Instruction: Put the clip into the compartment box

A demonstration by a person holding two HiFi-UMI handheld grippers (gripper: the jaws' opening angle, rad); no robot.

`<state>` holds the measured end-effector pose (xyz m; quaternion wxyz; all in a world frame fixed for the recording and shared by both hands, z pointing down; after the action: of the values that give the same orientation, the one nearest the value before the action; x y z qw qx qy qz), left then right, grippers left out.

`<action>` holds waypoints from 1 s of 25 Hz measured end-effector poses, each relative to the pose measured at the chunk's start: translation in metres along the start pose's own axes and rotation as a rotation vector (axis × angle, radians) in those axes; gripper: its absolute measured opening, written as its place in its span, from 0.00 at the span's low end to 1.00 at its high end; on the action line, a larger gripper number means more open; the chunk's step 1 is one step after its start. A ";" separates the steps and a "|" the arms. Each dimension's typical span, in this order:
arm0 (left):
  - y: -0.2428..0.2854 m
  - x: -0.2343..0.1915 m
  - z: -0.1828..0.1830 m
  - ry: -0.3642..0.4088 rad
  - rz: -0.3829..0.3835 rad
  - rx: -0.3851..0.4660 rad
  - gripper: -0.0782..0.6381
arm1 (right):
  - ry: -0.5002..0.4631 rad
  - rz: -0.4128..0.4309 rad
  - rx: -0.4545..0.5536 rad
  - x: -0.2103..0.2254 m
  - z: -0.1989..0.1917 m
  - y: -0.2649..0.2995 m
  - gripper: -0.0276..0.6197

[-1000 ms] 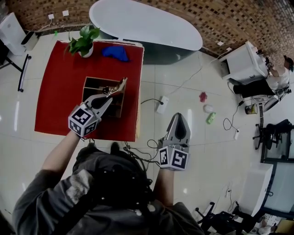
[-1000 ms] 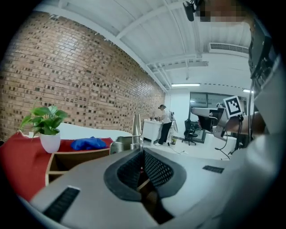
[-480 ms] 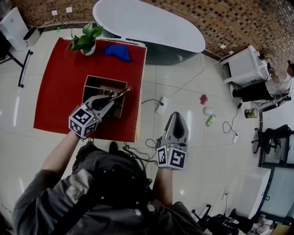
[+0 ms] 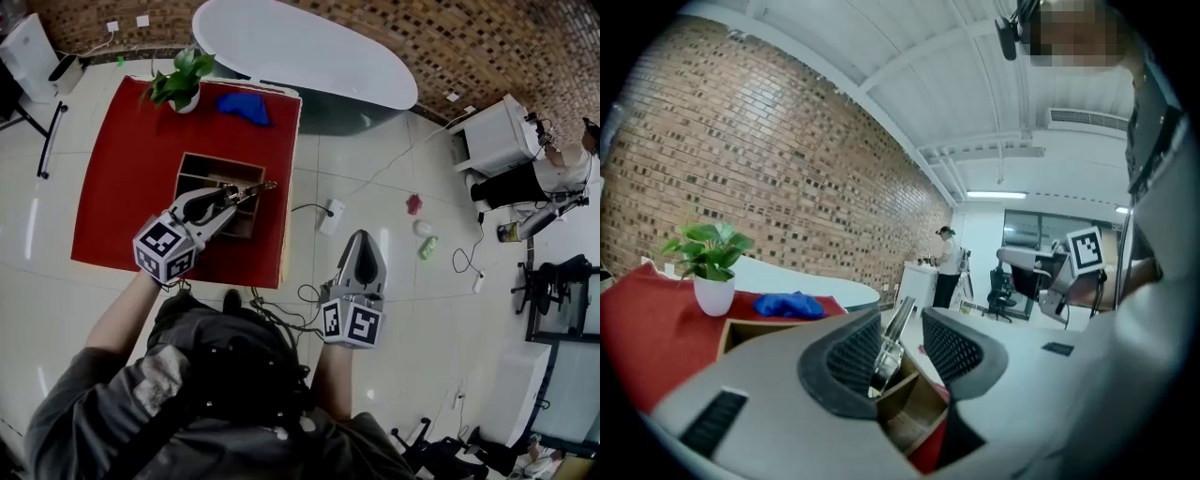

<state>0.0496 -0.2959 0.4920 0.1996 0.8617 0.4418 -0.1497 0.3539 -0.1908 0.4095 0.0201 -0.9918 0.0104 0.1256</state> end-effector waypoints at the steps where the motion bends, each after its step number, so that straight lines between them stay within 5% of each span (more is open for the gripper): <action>1: -0.007 0.003 0.008 -0.019 0.001 0.031 0.36 | -0.001 0.000 0.004 -0.001 0.003 -0.001 0.05; 7: -0.068 0.015 0.058 -0.051 -0.016 0.199 0.17 | -0.002 0.018 0.043 -0.016 0.031 -0.004 0.05; 13: -0.139 0.009 0.090 -0.050 0.017 0.291 0.16 | -0.018 0.043 0.076 -0.052 0.058 -0.007 0.05; 25: -0.233 -0.025 0.092 -0.071 0.115 0.315 0.16 | -0.081 0.110 0.063 -0.119 0.088 -0.002 0.05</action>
<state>-0.1634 -0.2336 0.3733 0.0857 0.9004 0.3553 -0.2358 0.2168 -0.1827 0.3547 0.0446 -0.9828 0.0680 0.1661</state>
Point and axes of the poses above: the fingertips, and each gripper's own axes: y forward along the fingers, x to its right, z out of its top, the point moved 9 cm from there along -y, backward along the fingers, and after that the axes turned 12 degrees about -y, right-handed, at the moved point
